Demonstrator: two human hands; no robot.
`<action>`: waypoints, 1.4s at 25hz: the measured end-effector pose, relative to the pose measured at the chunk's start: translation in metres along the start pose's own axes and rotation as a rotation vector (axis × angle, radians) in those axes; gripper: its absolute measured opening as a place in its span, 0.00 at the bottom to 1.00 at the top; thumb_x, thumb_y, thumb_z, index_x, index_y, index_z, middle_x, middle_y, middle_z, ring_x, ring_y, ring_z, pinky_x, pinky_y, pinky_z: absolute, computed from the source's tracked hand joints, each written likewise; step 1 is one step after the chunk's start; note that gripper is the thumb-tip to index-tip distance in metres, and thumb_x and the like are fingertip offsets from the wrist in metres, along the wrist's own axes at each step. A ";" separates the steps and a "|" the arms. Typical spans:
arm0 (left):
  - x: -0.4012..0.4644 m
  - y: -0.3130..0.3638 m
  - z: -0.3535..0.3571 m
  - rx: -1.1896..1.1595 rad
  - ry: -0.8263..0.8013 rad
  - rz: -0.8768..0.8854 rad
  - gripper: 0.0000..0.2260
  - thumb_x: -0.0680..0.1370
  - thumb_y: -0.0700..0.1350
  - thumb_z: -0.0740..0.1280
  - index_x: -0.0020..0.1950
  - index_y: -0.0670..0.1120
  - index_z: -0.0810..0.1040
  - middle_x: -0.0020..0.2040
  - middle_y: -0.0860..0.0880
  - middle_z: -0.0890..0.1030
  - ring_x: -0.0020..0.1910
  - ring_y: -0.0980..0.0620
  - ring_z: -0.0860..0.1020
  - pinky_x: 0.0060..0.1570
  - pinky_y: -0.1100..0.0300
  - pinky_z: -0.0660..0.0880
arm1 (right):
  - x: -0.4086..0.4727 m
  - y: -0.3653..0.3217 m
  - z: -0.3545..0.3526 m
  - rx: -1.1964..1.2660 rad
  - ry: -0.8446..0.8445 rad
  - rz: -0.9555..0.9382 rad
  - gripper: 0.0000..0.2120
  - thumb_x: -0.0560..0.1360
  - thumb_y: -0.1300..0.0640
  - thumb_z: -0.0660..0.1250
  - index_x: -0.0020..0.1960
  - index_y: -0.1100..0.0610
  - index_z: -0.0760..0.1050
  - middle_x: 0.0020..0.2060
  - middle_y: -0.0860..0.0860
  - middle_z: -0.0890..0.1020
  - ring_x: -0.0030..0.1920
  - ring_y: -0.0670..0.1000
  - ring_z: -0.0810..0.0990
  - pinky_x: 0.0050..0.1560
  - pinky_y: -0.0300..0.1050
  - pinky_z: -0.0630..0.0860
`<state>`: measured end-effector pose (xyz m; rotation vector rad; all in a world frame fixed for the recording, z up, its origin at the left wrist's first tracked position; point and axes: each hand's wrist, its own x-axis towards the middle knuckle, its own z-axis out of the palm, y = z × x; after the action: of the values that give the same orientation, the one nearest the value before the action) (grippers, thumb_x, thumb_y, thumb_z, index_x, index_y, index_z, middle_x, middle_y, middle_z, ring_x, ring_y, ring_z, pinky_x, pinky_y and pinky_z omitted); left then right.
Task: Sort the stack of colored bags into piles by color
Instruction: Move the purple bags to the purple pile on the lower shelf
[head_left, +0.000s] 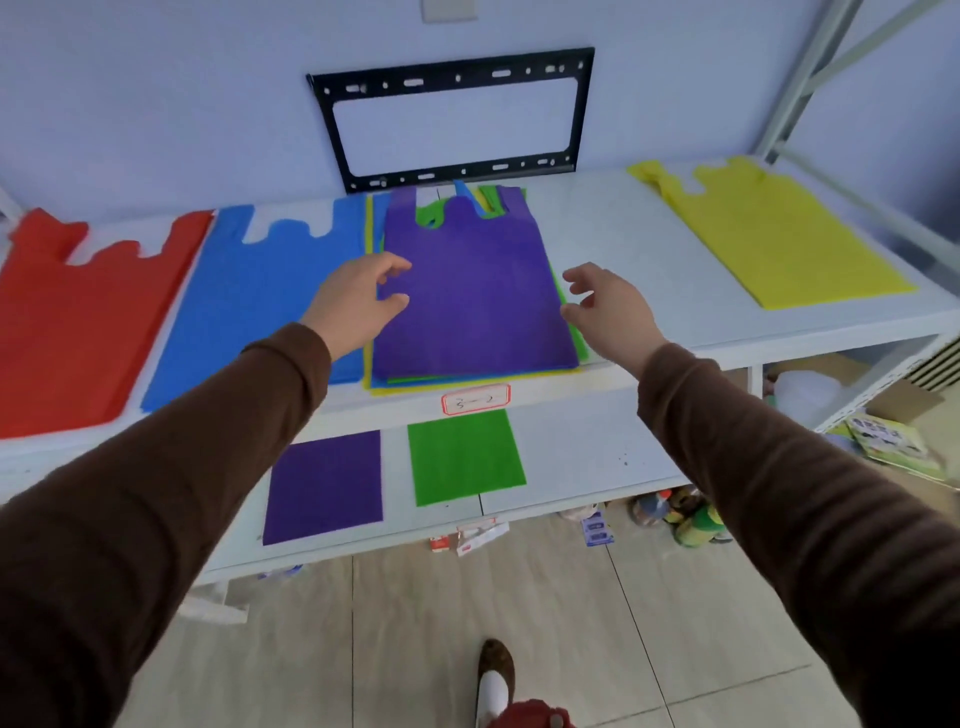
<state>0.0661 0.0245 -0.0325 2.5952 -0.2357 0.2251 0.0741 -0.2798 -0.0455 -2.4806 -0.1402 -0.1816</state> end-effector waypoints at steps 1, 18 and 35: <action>0.013 -0.009 0.002 0.019 -0.022 -0.016 0.18 0.78 0.45 0.67 0.68 0.47 0.73 0.63 0.48 0.78 0.61 0.49 0.75 0.57 0.59 0.69 | 0.011 0.001 0.005 -0.014 -0.018 0.031 0.19 0.73 0.58 0.67 0.64 0.56 0.73 0.55 0.53 0.80 0.52 0.56 0.79 0.55 0.47 0.73; 0.081 -0.069 0.036 0.005 -0.178 -0.040 0.23 0.74 0.49 0.72 0.68 0.47 0.73 0.64 0.46 0.76 0.64 0.45 0.72 0.64 0.49 0.71 | 0.054 -0.008 0.046 -0.101 -0.130 0.314 0.33 0.71 0.48 0.73 0.71 0.55 0.65 0.62 0.56 0.77 0.58 0.58 0.78 0.58 0.52 0.76; 0.078 -0.076 0.025 -0.121 -0.077 -0.153 0.23 0.76 0.50 0.69 0.69 0.46 0.69 0.59 0.45 0.74 0.57 0.45 0.75 0.57 0.53 0.73 | 0.071 -0.046 0.035 0.973 -0.165 0.534 0.26 0.75 0.74 0.59 0.70 0.57 0.72 0.55 0.59 0.81 0.39 0.53 0.83 0.38 0.43 0.83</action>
<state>0.1607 0.0662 -0.0747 2.4899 -0.0742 0.0539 0.1411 -0.2180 -0.0339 -1.4826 0.3027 0.2670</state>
